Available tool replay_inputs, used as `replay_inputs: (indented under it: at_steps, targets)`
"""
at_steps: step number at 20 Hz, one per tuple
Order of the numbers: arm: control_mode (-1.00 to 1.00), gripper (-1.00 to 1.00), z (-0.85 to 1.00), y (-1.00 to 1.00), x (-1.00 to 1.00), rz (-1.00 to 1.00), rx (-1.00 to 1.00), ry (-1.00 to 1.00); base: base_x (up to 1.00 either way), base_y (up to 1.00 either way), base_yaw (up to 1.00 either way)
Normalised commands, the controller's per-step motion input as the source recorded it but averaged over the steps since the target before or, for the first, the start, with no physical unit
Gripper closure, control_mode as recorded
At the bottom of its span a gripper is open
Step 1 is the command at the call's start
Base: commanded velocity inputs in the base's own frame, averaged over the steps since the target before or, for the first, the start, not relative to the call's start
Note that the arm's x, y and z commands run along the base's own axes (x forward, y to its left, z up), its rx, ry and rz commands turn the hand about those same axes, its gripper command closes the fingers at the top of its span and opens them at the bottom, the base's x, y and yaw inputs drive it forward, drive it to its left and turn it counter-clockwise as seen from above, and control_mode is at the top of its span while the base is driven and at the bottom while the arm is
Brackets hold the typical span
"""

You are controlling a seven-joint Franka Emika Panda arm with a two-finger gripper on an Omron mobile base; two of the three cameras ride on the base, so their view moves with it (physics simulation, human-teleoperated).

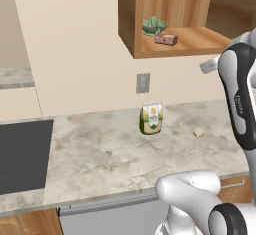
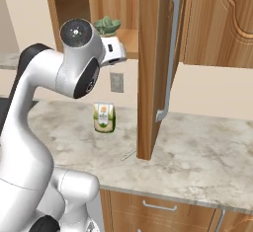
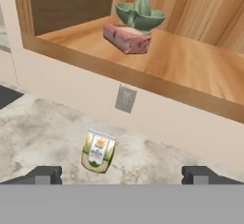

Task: Pick the dish brush and bar soap from the cabinet and place them on the counter.

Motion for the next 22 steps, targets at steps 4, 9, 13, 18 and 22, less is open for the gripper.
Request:
replay_inputs:
  at_steps: [4, 9, 13, 18, 22]
  targets:
    - [-1.0, -1.0, 0.34, 0.0, 0.17, 0.0, 0.0, -0.04, 0.0, 0.0, 0.0]
    - [-1.0, -1.0, 0.02, 0.09, 0.55, -0.02, 0.02, -0.04, 0.0, 0.0, 0.0]
    - [-1.0, -1.0, 0.06, 0.14, 0.72, -0.01, 0.05, 0.0, 0.0, 0.0, 0.0]
    - [-1.0, -1.0, 0.16, 0.0, 0.66, 0.0, 0.02, 0.05, 0.0, 0.0, 0.0]
    - [-1.0, -1.0, -0.01, 0.0, 0.78, -0.01, 0.01, 0.18, 0.0, 0.0, 0.0]
